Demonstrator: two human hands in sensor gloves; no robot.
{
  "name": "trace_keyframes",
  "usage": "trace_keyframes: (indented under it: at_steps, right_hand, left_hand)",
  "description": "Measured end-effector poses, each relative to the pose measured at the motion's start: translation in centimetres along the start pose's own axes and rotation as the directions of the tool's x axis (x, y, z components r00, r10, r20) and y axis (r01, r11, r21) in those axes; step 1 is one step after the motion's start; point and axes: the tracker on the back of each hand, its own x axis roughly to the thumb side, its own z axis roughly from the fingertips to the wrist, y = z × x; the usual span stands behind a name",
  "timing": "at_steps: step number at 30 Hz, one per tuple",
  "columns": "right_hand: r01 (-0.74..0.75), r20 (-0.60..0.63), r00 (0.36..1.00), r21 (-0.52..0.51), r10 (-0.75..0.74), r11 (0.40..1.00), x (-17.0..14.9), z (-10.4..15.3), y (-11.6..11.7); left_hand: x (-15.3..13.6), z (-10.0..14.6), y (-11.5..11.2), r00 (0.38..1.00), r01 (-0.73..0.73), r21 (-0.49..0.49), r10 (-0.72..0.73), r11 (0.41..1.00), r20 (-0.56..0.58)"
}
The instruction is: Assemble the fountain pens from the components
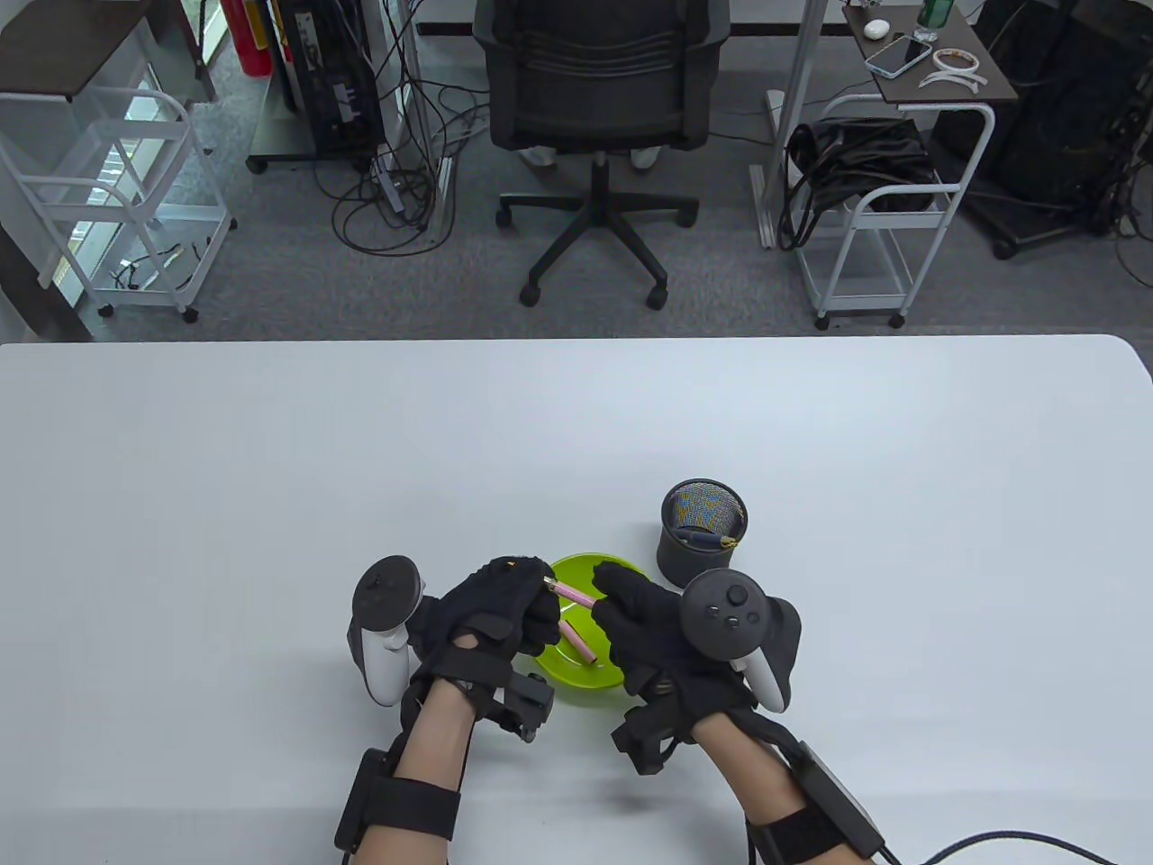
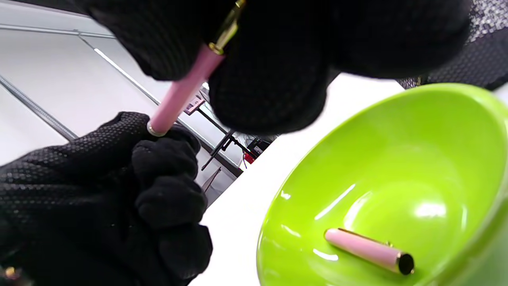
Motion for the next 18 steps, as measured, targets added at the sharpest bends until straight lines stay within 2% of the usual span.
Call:
trace_keyframes:
  at_steps: [2,6,9,13,18]
  right_hand:
    - [0.036,-0.017,0.999,-0.014,-0.037,0.999,-0.19,0.00,0.09]
    - [0.044,-0.004,0.999,0.026,-0.044,0.999,-0.24,-0.08,0.23]
    - [0.052,0.017,0.998,0.048,-0.053,0.998,-0.02,-0.06,0.09]
    - [0.033,0.037,0.999,0.022,-0.034,0.999,0.25,-0.02,-0.27]
    - [0.099,0.019,0.995,0.024,-0.099,0.995,0.01,-0.09,-0.52]
  left_hand:
    - [0.06,0.09,-0.07,1.000,-0.002,0.007,0.002,1.000,0.007]
    - [0.32,0.21,-0.01,0.998,0.059,0.042,-0.060,0.997,0.021]
    - [0.02,0.21,0.04,1.000,0.012,0.036,-0.012,0.999,0.012]
    - [0.10,0.19,-0.08,1.000,0.009,0.024,-0.009,1.000,0.017]
    - [0.24,0.05,-0.23,0.998,-0.008,-0.016,0.009,1.000,0.056]
